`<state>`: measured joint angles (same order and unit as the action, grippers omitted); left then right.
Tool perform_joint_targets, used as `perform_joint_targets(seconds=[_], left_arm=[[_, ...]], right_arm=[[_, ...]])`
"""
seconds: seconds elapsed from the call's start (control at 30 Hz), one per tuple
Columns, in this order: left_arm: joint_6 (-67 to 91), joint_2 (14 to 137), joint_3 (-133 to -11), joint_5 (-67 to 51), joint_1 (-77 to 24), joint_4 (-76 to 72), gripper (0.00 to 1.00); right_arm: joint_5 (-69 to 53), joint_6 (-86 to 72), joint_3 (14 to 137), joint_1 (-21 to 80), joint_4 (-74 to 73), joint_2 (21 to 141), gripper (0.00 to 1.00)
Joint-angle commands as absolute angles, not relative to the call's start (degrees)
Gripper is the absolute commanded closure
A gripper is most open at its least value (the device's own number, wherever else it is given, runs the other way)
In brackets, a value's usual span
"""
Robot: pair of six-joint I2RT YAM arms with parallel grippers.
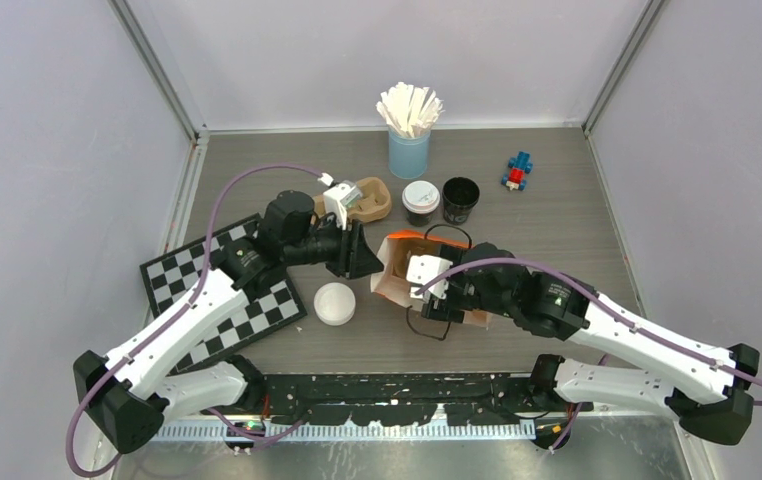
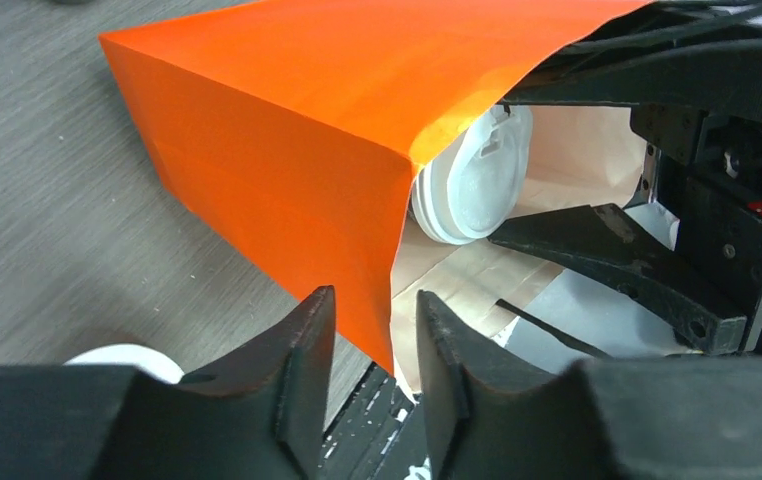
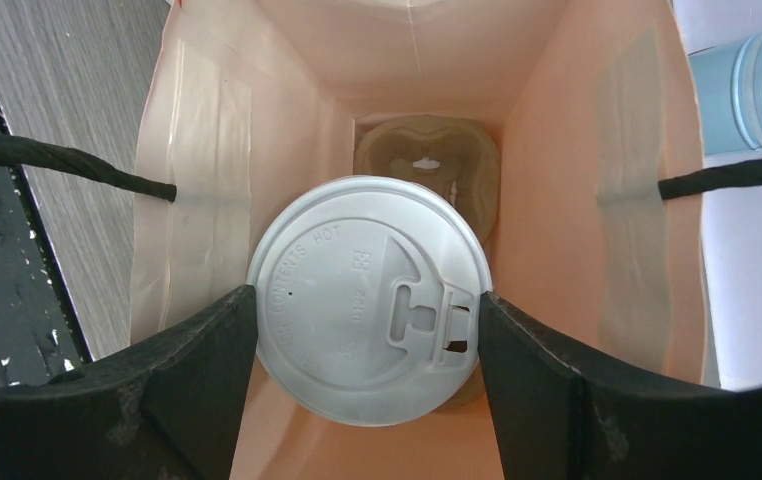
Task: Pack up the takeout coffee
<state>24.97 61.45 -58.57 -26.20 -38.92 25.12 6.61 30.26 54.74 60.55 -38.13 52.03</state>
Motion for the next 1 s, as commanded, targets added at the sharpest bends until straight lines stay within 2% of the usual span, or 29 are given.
perform_joint_targets(seconds=[0.0,0.1,0.27,0.63,0.97], left_arm=[[23.9,60.7,-58.6,-27.2,-39.9,23.3,0.71],[22.7,60.2,-57.7,-28.2,-40.2,22.5,0.86],[20.7,59.4,-57.0,-30.4,-40.4,22.3,1.00],[21.7,57.7,-55.1,-31.8,-40.4,22.0,1.00],[24.8,55.3,-52.0,-31.9,-40.5,20.8,1.00]], right_arm=[[7.4,31.8,56.2,60.9,-35.4,52.8,0.24],[7.4,32.5,56.8,60.9,-34.7,53.8,0.23],[6.9,34.0,56.6,61.0,-32.6,56.2,0.24],[7.4,41.4,50.8,60.9,-23.5,58.9,0.22],[7.8,41.8,44.6,60.8,-18.6,56.8,0.23]])
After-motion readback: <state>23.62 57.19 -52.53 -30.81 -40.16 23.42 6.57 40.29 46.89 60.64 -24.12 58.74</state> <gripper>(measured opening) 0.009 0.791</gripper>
